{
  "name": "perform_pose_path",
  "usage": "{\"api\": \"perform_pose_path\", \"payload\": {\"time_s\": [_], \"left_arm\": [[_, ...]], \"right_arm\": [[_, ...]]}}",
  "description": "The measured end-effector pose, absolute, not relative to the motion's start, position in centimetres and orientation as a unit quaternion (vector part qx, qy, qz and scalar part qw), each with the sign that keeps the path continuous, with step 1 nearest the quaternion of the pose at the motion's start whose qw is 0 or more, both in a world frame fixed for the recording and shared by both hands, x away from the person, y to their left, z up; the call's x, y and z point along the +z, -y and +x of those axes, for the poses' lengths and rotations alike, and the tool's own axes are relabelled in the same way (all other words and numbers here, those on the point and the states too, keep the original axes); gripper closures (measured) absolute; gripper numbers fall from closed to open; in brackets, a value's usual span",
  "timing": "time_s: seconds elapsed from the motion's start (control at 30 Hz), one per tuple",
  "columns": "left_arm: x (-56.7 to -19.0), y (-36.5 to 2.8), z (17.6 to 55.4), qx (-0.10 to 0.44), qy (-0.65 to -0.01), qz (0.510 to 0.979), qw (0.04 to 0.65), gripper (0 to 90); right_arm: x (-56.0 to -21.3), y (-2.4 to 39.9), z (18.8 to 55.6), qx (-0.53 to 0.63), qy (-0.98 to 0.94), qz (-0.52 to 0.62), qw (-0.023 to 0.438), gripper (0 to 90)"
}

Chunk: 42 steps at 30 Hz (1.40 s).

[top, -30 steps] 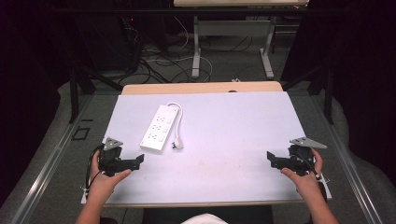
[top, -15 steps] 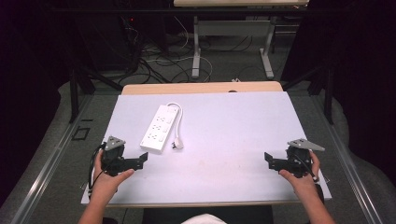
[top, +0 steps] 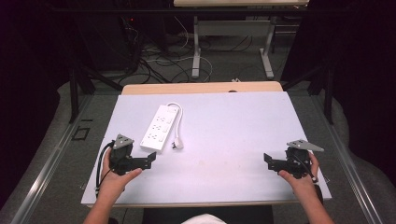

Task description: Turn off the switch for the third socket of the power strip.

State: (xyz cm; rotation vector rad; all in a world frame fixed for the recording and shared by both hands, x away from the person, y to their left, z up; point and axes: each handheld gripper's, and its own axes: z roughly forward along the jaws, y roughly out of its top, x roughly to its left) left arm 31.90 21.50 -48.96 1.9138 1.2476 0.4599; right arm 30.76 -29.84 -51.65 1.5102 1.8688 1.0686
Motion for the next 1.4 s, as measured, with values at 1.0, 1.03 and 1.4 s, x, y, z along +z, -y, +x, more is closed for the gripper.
{"api": "perform_pose_path", "payload": {"time_s": [1.0,1.03,1.4], "left_arm": [[-46.4,-19.7,33.2,0.166,-0.483,0.764,0.395,2.3],[-46.4,-19.6,33.3,0.171,-0.484,0.762,0.396,2.3],[-46.1,-20.2,34.0,0.163,-0.490,0.767,0.380,2.3]], "right_arm": [[-51.9,29.4,30.7,0.393,-0.694,0.554,0.240,0.0],[-51.9,29.5,30.7,0.393,-0.694,0.554,0.240,0.0],[-52.0,29.3,30.7,0.391,-0.692,0.556,0.242,0.0]]}}
